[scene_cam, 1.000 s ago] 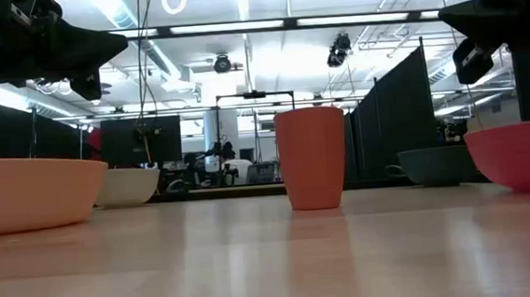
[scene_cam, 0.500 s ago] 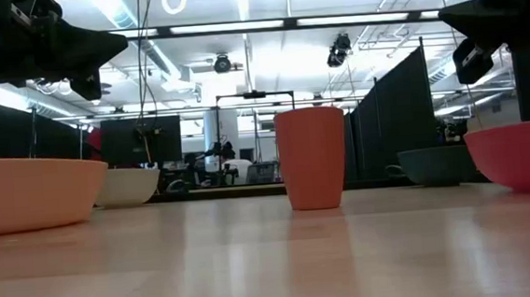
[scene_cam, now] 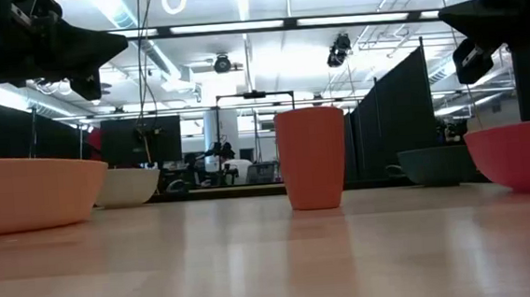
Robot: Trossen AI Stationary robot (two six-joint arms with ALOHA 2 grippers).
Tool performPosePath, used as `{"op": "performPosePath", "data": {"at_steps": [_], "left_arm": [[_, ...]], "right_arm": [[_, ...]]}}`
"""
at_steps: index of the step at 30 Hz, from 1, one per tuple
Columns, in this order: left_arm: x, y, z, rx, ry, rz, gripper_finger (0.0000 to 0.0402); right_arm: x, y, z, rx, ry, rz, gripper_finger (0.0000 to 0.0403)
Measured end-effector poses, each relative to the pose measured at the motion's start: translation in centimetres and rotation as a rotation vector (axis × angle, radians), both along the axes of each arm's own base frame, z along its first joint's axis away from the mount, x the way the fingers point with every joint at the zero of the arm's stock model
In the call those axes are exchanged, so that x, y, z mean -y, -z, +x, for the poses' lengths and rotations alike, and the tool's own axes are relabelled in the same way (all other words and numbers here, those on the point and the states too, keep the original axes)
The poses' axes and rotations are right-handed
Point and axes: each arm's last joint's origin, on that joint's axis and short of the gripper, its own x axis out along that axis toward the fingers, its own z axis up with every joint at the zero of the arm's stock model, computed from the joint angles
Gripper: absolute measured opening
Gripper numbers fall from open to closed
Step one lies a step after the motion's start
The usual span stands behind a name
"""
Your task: Nest bowls inside each other
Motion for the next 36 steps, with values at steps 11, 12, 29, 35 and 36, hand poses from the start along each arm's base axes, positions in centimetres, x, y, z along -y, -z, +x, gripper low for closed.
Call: {"op": "performPosePath", "data": {"at_steps": [11, 12, 29, 35, 36], "left_arm": [[-0.01, -0.12, 0.00, 0.007, -0.004, -0.002, 0.0004], [-0.01, -0.14, 0.00, 0.008, -0.004, -0.003, 0.0003], [-0.02, -0.21, 0.01, 0.008, -0.006, -0.005, 0.0003], [-0.03, -0.20, 0.02, 0.005, -0.010, -0.007, 0.0002], [-0.03, -0.20, 0.02, 0.005, -0.010, -0.008, 0.0002]], "right_arm": [[0.00, 0.00, 0.00, 0.000, 0.000, 0.000, 0.0000], [0.00, 0.00, 0.00, 0.000, 0.000, 0.000, 0.0000], [0.03, 0.00, 0.00, 0.002, 0.017, -0.057, 0.0000], [0.03, -0.01, 0.00, 0.004, 0.026, -0.100, 0.0000], [0.03, -0.01, 0.00, 0.004, 0.027, -0.107, 0.0000]]}}
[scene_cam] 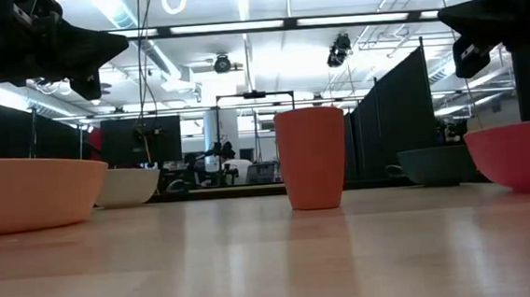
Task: Nest bowls inside each other
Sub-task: Move the yellow bowl to the center of the table
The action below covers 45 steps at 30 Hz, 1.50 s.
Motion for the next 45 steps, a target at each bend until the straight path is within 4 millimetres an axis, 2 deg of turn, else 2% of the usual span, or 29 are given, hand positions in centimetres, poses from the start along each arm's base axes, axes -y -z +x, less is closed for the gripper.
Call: {"op": "performPosePath", "data": {"at_steps": [7, 36, 45], "left_arm": [[-0.01, 0.01, 0.01, -0.003, -0.004, -0.003, 0.0001], [-0.02, -0.14, -0.01, 0.015, 0.006, -0.055, 0.0001], [-0.04, -0.15, -0.01, 0.031, 0.023, -0.180, 0.0001]], "right_arm": [[0.01, -0.02, 0.00, 0.002, 0.010, -0.047, 0.0000], [0.42, -0.59, -0.13, 0.059, 0.129, -0.014, 0.0000], [0.47, -0.63, -0.14, 0.062, 0.147, -0.008, 0.0000]]}}
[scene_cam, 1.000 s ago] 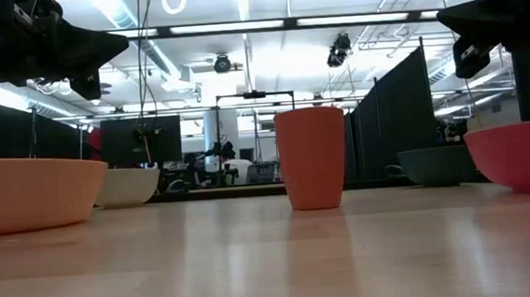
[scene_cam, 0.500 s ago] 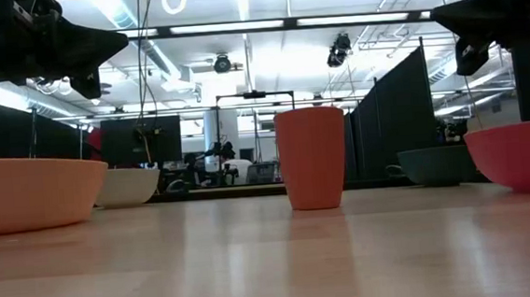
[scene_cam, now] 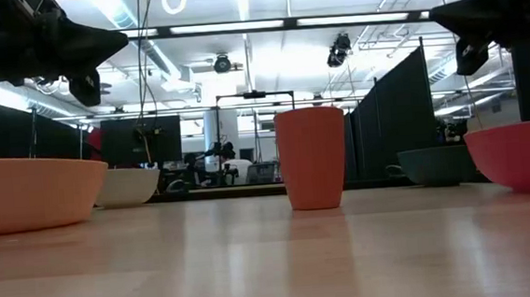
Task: Nest bowls inside each other
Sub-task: Move the yellow bowl to the center of the table
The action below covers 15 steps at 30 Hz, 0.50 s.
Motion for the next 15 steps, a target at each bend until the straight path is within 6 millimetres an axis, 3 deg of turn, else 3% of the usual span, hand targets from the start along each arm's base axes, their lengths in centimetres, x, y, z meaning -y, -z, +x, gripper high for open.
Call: {"op": "performPosePath", "data": {"at_steps": [15], "left_arm": [[-0.21, 0.09, -0.01, -0.007, -0.066, -0.038, 0.0001]], "right_arm": [[0.22, -0.03, -0.04, 0.008, 0.060, 0.045, 0.0000]]}}
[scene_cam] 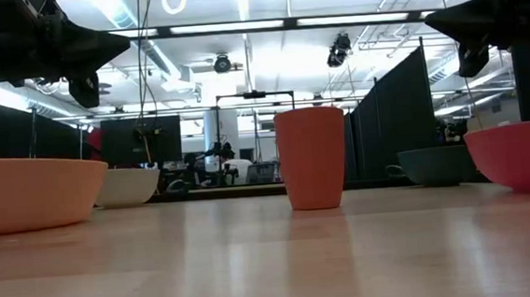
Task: Nest bowls inside each other
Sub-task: Move the yellow bowl to the center of the table
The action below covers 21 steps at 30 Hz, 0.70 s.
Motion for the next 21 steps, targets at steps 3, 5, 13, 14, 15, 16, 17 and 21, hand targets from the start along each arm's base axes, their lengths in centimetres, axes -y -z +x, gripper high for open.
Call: {"op": "performPosePath", "data": {"at_steps": [3, 5, 13, 14, 15, 16, 17, 21], "left_arm": [[0.0, 0.0, 0.0, -0.001, -0.012, -0.009, 0.0001], [-0.1, 0.0, 0.0, -0.002, -0.020, -0.015, 0.0001], [-0.2, -1.6, 0.4, -0.114, -0.102, 0.027, 0.0001], [-0.2, -2.4, 0.5, -0.145, -0.123, 0.047, 0.0001], [-0.2, -3.1, 0.5, -0.180, -0.142, 0.070, 0.0001], [-0.3, -3.9, 0.5, -0.214, -0.152, 0.087, 0.0001], [-0.3, -4.8, 0.4, -0.251, -0.159, 0.102, 0.0001], [-0.4, -6.8, 0.1, -0.346, -0.162, 0.077, 0.0013]], "right_arm": [[0.0, 0.0, 0.0, 0.002, 0.004, 0.009, 0.0000], [0.0, 0.0, 0.0, 0.004, 0.006, 0.015, 0.0000], [0.1, -0.2, 0.0, 0.027, 0.001, 0.049, 0.0000], [0.0, -0.2, 0.0, 0.028, 0.000, 0.050, 0.0000], [0.0, -0.2, -0.1, 0.029, 0.001, 0.051, 0.0000], [0.1, -0.2, -0.1, 0.033, 0.005, 0.052, 0.0000], [0.1, -0.3, -0.1, 0.039, 0.012, 0.055, 0.0000], [0.2, -0.6, -0.2, 0.073, 0.031, 0.071, 0.0000]]}}
